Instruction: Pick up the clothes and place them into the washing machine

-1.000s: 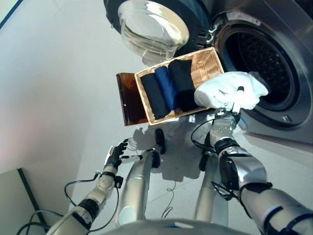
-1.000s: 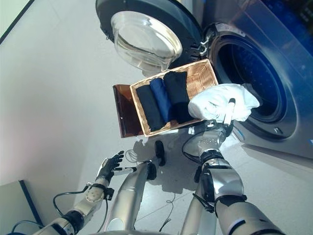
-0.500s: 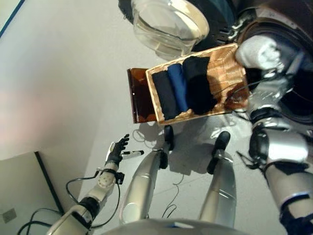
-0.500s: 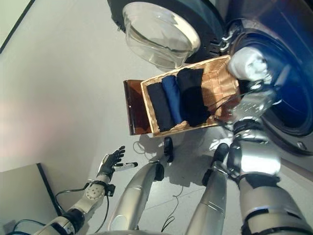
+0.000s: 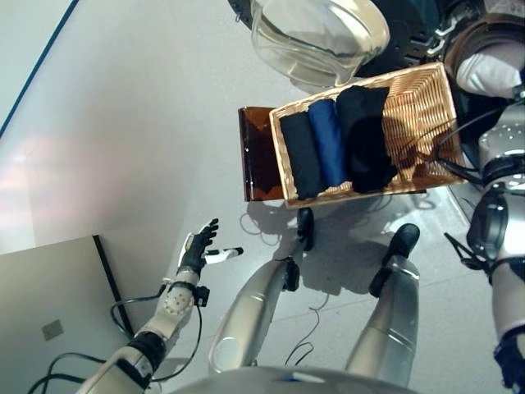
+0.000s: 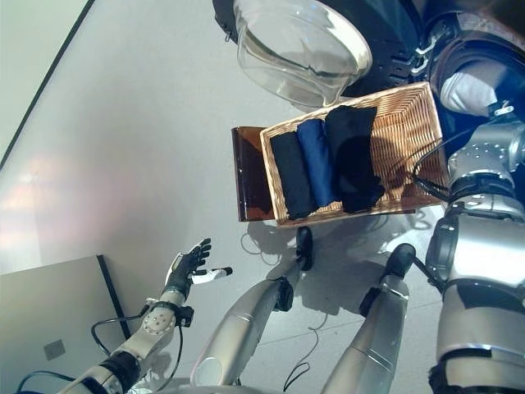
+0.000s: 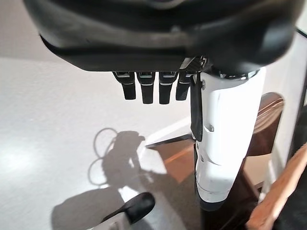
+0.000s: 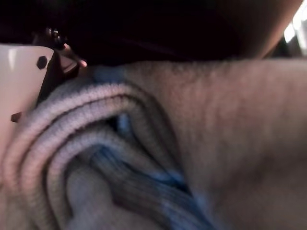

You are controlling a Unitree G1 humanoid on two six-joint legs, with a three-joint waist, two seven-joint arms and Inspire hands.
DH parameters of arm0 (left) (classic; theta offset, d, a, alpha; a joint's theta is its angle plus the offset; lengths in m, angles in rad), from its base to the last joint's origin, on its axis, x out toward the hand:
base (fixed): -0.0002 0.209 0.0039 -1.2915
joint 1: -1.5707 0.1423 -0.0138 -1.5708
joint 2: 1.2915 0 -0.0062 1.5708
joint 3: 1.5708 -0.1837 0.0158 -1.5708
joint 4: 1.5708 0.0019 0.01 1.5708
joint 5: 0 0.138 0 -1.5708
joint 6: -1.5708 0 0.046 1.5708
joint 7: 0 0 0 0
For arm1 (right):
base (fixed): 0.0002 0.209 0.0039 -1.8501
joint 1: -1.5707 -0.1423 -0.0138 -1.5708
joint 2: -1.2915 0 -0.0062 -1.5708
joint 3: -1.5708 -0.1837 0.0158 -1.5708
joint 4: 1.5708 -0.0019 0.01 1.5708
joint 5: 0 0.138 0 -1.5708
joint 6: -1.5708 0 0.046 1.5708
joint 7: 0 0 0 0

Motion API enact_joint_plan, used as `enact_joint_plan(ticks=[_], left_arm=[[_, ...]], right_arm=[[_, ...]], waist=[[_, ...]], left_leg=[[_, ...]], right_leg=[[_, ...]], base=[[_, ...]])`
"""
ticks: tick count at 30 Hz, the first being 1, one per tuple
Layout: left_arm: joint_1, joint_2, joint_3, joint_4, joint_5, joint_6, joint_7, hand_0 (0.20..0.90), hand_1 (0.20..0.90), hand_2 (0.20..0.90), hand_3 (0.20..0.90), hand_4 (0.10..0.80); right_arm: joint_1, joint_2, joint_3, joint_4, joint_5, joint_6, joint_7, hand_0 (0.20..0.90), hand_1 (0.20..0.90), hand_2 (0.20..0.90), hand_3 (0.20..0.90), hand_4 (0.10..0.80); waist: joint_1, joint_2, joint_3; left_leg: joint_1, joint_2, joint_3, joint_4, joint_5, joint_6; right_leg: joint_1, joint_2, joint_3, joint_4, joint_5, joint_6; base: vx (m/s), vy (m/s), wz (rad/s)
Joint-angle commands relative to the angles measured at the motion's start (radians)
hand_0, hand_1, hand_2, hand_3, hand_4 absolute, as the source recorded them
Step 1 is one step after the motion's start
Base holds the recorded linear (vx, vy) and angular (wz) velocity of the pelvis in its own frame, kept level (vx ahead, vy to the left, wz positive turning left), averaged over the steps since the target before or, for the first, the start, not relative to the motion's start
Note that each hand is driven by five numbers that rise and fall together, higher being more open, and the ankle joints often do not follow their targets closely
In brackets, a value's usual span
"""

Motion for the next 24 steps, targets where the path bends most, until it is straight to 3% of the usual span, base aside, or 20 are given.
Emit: enact_joint_plan(ticks=[1,15,24], left_arm=[[0.063,0.071,0.057,-0.023,0.022,-0.052,0.054,0.9,0.9,0.9,0.9,0.8],[0.053,0.062,0.028,-0.025,0.036,-0.037,0.04,0.9,0.9,0.9,0.9,0.8],[0.028,0.041,0.014,0.029,0.041,-0.022,0.033,0.9,0.9,0.9,0.9,0.8]], right_arm=[[-0.12,-0.175,0.135,-0.2,-0.099,-0.125,0.02,0.9,0.9,0.9,0.9,0.8],[-0.067,-0.085,0.083,-0.117,-0.055,-0.096,0.04,0.9,0.9,0.9,0.9,0.8],[0.021,0.087,0.072,-0.018,-0.019,-0.026,0.102,0.9,0.9,0.9,0.9,0.8]], waist=[[0.002,0.061,-0.058],[0.02,0.092,-0.068],[0.023,0.078,-0.062]], left_leg=[[-0.019,0.033,-0.052,0.075,-0.139,-0.128],[0.012,0.025,-0.034,0.051,-0.136,-0.116],[0.026,0.031,-0.03,0.046,-0.133,-0.113]], right_leg=[[0.085,0.041,0.029,0.004,-0.132,-0.039],[0.108,0.032,0.032,-0.022,-0.117,-0.025],[0.134,0.038,0.018,-0.048,-0.103,-0.028]], base=[[0.024,0.044,0.01],[0.013,0.028,-0.07],[0.003,0.001,-0.01]])
